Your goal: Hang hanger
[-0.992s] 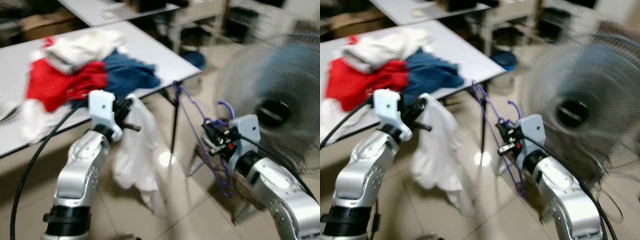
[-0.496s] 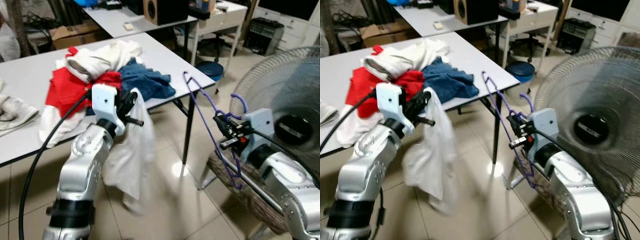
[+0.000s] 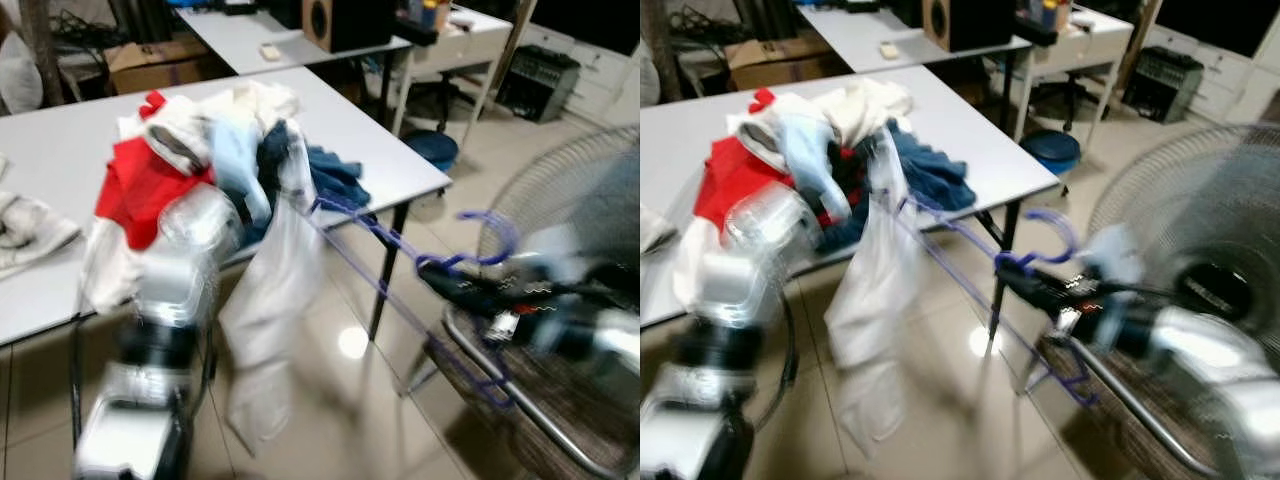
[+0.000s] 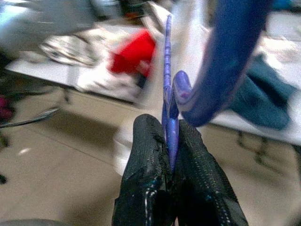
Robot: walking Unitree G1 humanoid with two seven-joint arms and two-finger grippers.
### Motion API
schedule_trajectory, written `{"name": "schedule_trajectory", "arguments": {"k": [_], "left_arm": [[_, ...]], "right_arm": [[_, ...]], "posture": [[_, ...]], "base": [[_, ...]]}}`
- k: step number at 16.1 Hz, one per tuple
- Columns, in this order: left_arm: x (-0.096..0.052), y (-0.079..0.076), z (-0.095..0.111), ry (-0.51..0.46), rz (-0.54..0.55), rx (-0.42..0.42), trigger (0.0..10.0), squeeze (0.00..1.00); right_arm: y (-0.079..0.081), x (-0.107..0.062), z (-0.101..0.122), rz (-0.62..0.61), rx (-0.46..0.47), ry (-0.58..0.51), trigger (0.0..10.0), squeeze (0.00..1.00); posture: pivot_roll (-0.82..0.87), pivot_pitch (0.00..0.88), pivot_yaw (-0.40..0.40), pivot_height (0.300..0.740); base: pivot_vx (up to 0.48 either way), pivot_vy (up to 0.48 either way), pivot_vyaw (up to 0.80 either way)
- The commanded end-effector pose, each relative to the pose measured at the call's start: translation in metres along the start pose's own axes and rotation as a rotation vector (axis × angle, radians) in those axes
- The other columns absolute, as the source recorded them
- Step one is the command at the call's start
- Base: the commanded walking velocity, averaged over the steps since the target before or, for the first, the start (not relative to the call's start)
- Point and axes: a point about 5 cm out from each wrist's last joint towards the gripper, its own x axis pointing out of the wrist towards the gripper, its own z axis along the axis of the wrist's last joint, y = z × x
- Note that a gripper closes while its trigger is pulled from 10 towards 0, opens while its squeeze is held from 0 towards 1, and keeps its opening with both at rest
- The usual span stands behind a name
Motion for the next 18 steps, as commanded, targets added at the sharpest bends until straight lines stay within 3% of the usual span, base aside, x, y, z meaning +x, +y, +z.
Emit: {"name": "schedule_trajectory", "arguments": {"k": [1,4,8,9,12,14,18], "left_arm": [[0.004,0.013,0.005,-0.009,0.034,-0.010,10.0,0.00],[0.022,0.025,0.027,-0.053,0.056,0.003,10.0,0.00],[0.033,0.025,0.075,-0.191,-0.028,-0.033,10.0,0.00],[0.031,0.022,0.093,-0.232,-0.105,-0.046,10.0,0.00],[0.019,0.010,0.114,-0.271,-0.268,-0.055,10.0,0.00],[-0.006,-0.001,0.129,-0.324,-0.459,-0.090,10.0,0.00],[-0.019,-0.020,0.143,-0.406,-0.580,-0.169,10.0,0.00]], "right_arm": [[0.006,-0.007,0.009,0.096,0.015,-0.007,10.0,0.00],[0.005,-0.022,0.017,0.170,0.027,0.042,10.0,0.00],[0.001,-0.019,0.008,0.176,0.005,0.162,10.0,0.00],[-0.006,-0.018,0.009,0.143,-0.024,0.182,10.0,0.00],[-0.015,-0.017,0.013,0.113,-0.075,0.213,10.0,0.00],[-0.025,-0.016,0.024,0.112,-0.145,0.245,10.0,0.00],[-0.050,-0.003,0.037,0.008,-0.231,0.220,10.0,0.00]], "posture": [[-0.08,0.000,0.008,0.740],[-0.09,0.000,0.003,0.740],[-0.08,0.000,-0.002,0.740],[-0.08,0.001,-0.004,0.740],[-0.08,0.003,-0.007,0.740],[-0.07,0.008,-0.012,0.740],[-0.07,0.007,-0.022,0.740]], "base": [[0.349,0.000,0.00],[0.345,0.000,0.00],[0.343,0.000,0.00],[0.349,0.000,0.00],[0.345,0.000,0.00],[0.345,0.000,0.00],[0.345,0.000,0.00]]}}
